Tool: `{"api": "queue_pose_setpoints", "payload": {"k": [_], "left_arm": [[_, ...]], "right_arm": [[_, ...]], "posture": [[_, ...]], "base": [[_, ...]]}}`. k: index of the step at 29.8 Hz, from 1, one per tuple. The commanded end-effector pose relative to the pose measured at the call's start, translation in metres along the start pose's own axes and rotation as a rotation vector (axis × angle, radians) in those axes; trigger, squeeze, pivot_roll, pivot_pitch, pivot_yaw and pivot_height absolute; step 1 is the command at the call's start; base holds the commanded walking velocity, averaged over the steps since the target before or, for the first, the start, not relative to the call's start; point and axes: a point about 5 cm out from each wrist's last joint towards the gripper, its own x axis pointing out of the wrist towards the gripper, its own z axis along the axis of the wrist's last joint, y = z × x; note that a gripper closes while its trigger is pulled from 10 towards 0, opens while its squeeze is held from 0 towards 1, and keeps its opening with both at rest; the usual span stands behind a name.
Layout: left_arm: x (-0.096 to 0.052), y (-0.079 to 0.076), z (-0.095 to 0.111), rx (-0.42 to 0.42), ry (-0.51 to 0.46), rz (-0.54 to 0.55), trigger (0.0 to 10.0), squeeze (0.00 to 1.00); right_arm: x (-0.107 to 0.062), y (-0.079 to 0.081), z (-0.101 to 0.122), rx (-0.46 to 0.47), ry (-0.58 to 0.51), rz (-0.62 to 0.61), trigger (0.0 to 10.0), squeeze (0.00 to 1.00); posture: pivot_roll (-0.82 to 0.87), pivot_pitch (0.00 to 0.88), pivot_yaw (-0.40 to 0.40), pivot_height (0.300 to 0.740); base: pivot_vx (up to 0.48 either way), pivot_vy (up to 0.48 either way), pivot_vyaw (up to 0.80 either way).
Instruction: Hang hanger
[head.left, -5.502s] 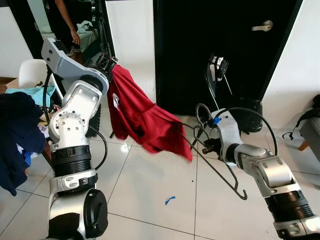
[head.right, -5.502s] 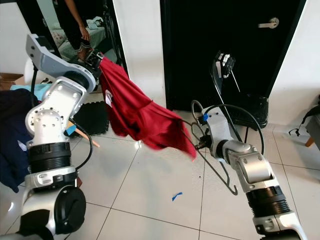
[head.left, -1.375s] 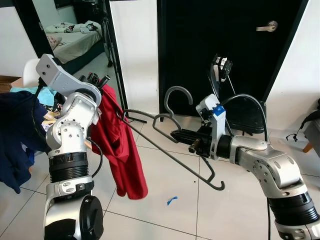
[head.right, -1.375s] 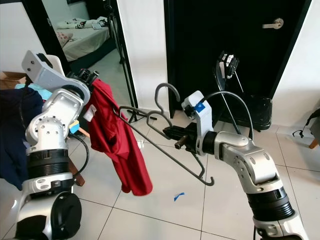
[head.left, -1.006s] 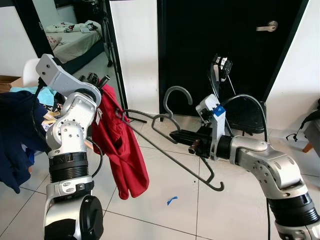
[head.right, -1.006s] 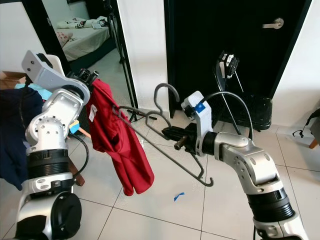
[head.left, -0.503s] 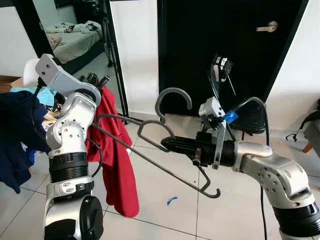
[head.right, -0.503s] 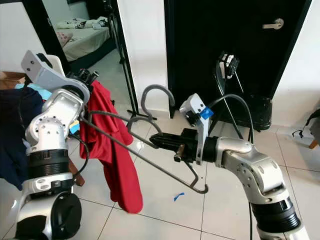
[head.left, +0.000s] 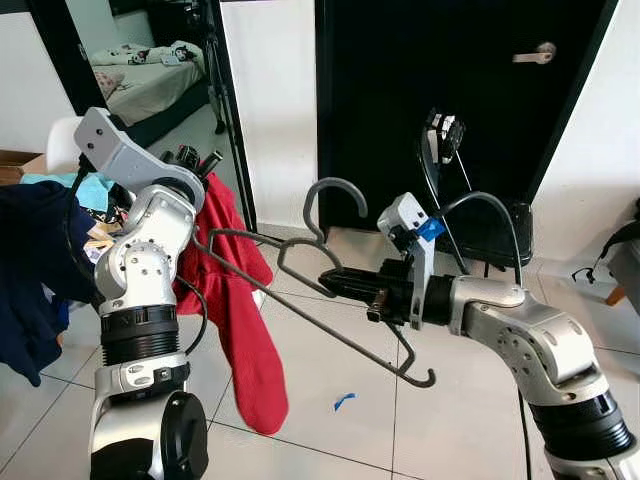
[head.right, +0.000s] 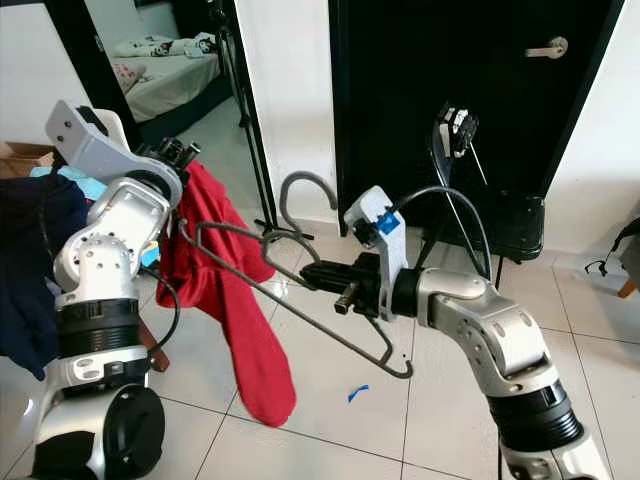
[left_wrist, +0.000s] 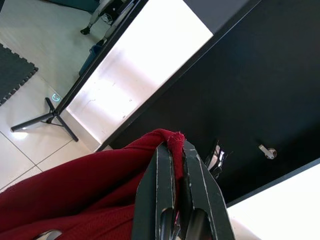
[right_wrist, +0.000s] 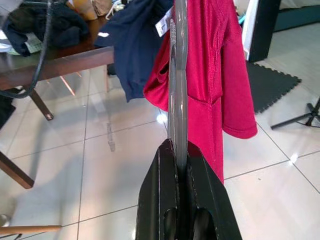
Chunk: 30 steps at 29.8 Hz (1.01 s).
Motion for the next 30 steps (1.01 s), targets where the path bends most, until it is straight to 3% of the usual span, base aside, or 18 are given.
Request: {"api": "queue_pose_setpoints", "payload": {"k": [1, 30], "left_arm": [[-0.0025, -0.0021, 0.0067, -0.01, -0.038, -0.013, 10.0, 0.0], [-0.0025, -0.0041, 0.0078, -0.019, -0.044, -0.018, 10.0, 0.0]], "right_arm": [[0.0011, -0.0015, 0.003, -0.013, -0.001, -0.009, 10.0, 0.0], [-0.0014, -0.0106, -0.0027, 0.0, 0.055, -0.085, 10.0, 0.0]], "posture": [[-0.03, 0.0, 0.045, 0.74], [-0.04, 0.0, 0.049, 0.74]], "base": [[0.0, 0.0, 0.0], [0.0, 0.0, 0.0]]}}
